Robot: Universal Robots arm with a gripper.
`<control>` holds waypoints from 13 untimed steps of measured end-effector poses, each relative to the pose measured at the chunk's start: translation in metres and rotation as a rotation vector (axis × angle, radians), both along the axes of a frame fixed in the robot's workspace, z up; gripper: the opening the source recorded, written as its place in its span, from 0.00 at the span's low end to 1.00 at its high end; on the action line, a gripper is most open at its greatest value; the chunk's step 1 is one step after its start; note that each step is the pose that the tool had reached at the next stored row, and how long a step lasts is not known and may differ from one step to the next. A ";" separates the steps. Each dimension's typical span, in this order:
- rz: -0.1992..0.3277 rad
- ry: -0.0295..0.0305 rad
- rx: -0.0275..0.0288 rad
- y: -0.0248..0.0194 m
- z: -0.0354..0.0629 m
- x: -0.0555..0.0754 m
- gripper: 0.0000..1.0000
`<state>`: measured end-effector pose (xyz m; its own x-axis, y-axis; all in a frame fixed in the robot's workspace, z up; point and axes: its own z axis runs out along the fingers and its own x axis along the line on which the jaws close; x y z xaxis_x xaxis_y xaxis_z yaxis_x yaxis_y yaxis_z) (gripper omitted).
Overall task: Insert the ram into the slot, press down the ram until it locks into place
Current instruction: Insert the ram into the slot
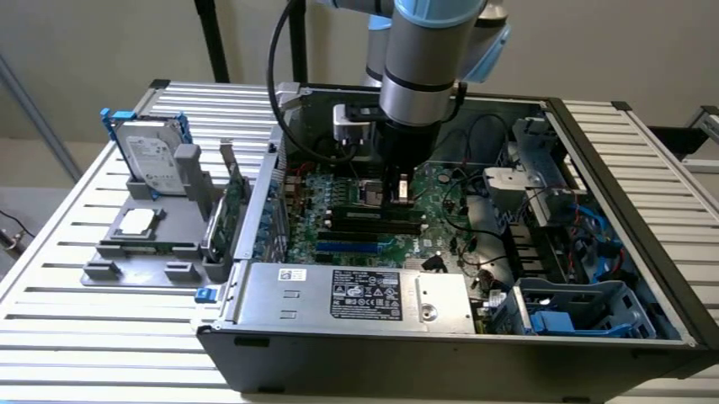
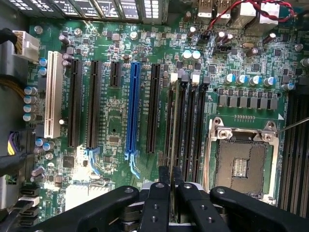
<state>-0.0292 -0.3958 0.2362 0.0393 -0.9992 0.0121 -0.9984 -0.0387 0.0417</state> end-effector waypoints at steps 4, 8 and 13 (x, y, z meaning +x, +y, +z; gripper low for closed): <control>0.000 -0.0241 -0.0002 0.0000 -0.0016 -0.001 0.14; 0.000 -0.0355 -0.0005 0.0001 -0.0024 -0.006 0.14; -0.003 -0.0363 -0.0086 0.0001 -0.0029 -0.007 0.14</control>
<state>-0.0361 -0.3958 0.2333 0.0355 -0.9991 0.0221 -0.9994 -0.0353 0.0058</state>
